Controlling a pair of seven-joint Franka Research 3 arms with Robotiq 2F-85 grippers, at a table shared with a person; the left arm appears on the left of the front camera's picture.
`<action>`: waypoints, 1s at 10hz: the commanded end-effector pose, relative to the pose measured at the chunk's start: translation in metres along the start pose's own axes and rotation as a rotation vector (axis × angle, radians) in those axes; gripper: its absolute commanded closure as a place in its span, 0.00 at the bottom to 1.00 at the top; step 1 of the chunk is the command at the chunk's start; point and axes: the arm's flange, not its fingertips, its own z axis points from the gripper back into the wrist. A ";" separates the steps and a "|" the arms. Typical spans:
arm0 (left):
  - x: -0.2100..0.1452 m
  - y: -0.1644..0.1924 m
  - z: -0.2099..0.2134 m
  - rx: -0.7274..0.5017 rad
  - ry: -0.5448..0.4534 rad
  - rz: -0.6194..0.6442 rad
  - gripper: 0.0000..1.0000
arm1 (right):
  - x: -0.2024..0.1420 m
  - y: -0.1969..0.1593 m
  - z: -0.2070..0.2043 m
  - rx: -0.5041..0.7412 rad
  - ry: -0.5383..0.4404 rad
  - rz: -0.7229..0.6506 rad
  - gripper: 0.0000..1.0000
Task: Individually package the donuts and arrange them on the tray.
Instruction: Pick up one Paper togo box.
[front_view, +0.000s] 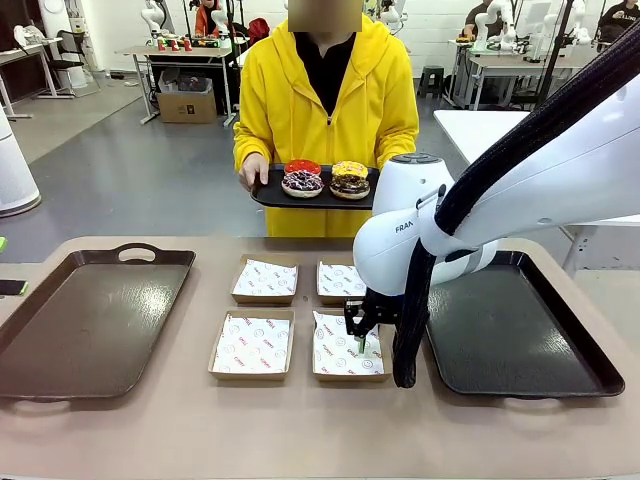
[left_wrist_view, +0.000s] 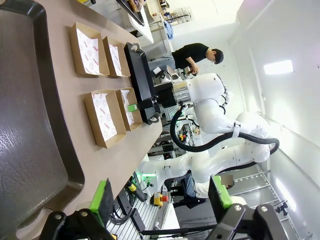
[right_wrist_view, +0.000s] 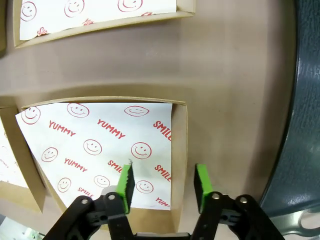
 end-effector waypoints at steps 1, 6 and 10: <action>0.000 -0.002 0.000 -0.016 -0.019 -0.018 0.00 | 0.003 0.003 0.001 -0.016 -0.030 -0.009 1.00; 0.000 -0.002 0.000 -0.016 -0.019 -0.018 0.00 | 0.004 0.001 0.001 -0.017 -0.012 -0.048 1.00; 0.000 -0.002 0.000 -0.016 -0.019 -0.018 0.00 | -0.002 0.002 0.020 -0.031 0.029 -0.097 1.00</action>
